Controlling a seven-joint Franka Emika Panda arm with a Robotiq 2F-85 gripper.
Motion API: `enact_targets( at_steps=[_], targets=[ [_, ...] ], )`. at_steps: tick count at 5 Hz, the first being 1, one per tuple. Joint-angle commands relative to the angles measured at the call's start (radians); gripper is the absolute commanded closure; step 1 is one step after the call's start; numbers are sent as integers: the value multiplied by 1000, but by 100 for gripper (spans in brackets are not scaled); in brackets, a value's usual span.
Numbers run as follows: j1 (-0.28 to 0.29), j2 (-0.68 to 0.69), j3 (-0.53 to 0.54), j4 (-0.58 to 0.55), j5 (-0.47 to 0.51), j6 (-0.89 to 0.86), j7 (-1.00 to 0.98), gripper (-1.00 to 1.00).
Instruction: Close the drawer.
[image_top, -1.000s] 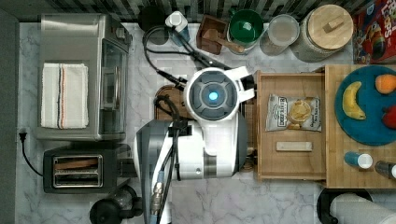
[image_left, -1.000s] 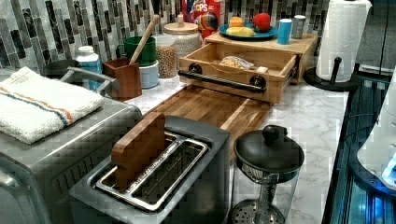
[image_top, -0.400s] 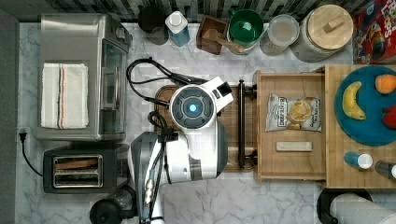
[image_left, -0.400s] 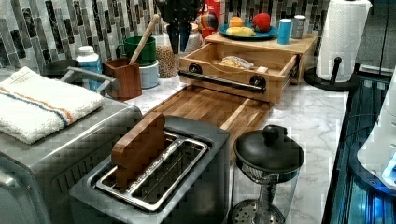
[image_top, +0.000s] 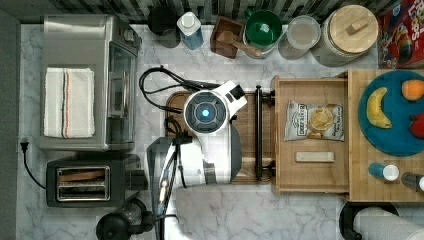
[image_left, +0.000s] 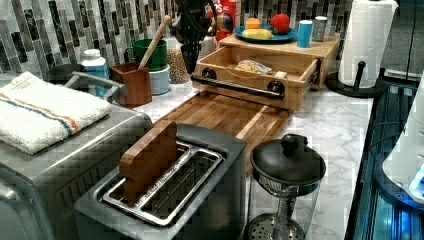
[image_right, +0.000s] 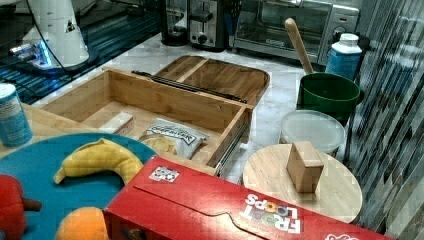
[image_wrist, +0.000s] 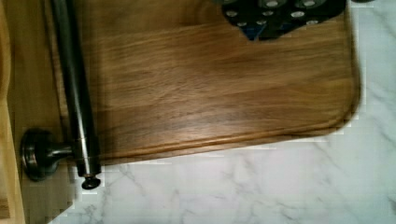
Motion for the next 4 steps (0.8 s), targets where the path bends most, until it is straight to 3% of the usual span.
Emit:
enact_targets(
  at_steps=[1, 4],
  targets=[
    [-49, 56, -32, -31, -4, 44, -212, 100],
    [-99, 118, -76, -62, 12, 155, -415, 100]
  ],
)
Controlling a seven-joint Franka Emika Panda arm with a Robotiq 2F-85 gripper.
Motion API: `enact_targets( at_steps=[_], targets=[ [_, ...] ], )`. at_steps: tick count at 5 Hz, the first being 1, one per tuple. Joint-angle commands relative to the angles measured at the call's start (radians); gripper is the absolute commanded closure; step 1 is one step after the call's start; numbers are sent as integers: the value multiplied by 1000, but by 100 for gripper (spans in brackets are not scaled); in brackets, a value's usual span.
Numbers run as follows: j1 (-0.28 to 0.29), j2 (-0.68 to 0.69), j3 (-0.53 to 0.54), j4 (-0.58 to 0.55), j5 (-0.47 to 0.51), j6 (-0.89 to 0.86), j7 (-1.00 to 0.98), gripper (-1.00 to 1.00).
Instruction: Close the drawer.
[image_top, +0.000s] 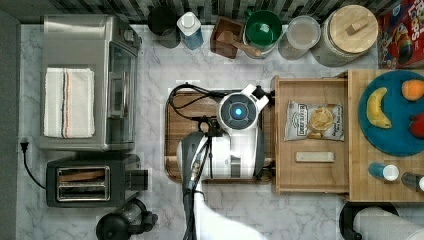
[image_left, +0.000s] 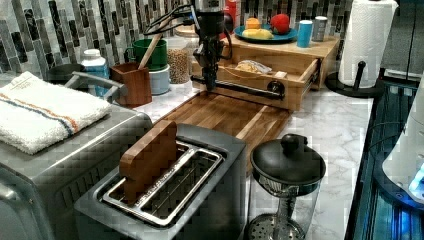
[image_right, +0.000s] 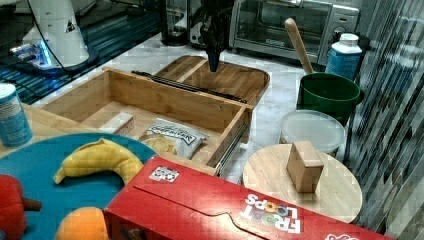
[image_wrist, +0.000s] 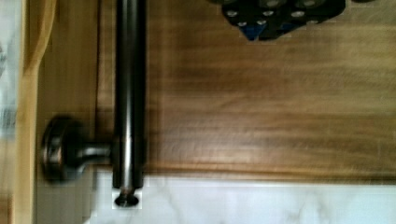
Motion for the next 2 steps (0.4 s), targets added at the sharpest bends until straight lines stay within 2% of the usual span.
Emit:
enact_targets(
  at_steps=[1, 2],
  targets=[
    [-77, 54, -14, 16, 26, 33, -200, 100],
    [-116, 97, -20, 47, 68, 6, -280, 100]
  ],
)
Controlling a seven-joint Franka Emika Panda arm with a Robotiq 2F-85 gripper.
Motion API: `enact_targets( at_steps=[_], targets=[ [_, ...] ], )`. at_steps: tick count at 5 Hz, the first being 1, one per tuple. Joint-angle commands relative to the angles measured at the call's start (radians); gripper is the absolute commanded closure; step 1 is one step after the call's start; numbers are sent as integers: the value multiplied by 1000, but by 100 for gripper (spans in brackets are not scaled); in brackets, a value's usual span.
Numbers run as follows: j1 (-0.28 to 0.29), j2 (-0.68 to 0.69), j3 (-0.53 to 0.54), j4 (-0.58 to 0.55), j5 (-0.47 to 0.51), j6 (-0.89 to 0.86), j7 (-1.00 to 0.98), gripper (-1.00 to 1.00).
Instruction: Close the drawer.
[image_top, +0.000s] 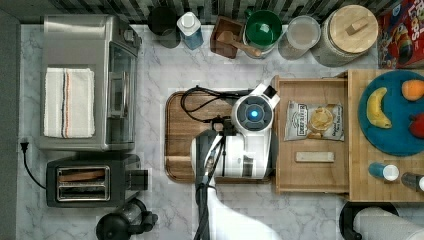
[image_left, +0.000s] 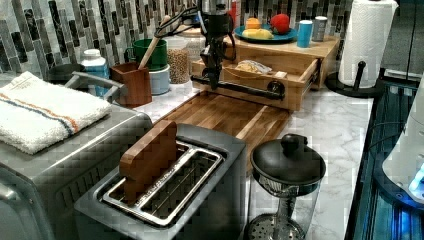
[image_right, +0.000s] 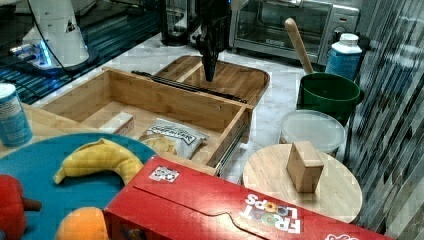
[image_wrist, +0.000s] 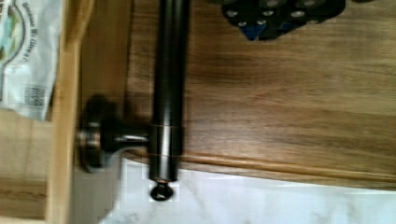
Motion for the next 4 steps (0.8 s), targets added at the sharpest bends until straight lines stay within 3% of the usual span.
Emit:
enact_targets(
  at_steps=[1, 2, 4],
  targets=[
    [-90, 86, -20, 22, 75, 34, -194, 100],
    [-123, 74, -37, 26, 57, 22, -241, 100],
    [-204, 93, -98, 134, 42, -60, -370, 100]
  ],
)
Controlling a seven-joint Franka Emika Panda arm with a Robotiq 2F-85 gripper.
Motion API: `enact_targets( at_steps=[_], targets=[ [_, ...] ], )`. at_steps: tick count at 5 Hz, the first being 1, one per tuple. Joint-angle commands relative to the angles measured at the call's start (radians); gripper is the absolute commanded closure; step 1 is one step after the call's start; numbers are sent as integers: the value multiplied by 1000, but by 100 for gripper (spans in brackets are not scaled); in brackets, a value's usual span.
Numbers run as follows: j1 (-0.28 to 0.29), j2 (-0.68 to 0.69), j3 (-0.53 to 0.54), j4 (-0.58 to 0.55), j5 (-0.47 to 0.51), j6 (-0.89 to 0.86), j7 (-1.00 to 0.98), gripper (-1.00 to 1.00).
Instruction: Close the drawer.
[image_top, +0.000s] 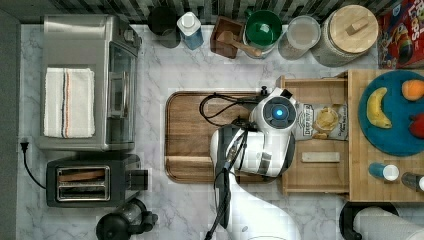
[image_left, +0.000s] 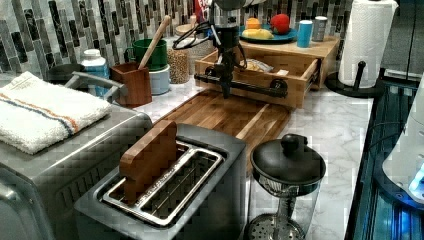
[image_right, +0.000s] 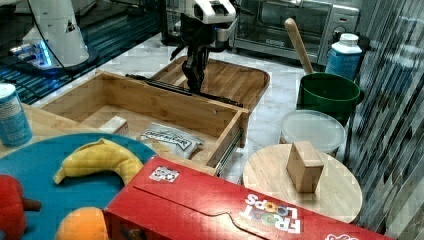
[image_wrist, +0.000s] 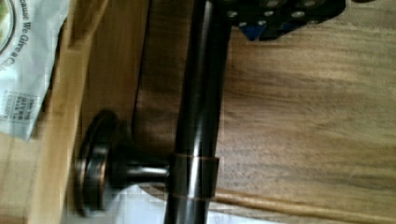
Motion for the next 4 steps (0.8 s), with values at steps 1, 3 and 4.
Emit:
enact_targets(
  at_steps=[1, 3, 4],
  targets=[
    [-172, 40, -111, 172, 3, -65, -254, 100],
    [-252, 75, -137, 234, 73, -54, -326, 100],
    [-252, 57, -179, 226, 68, -20, -297, 100]
  ],
)
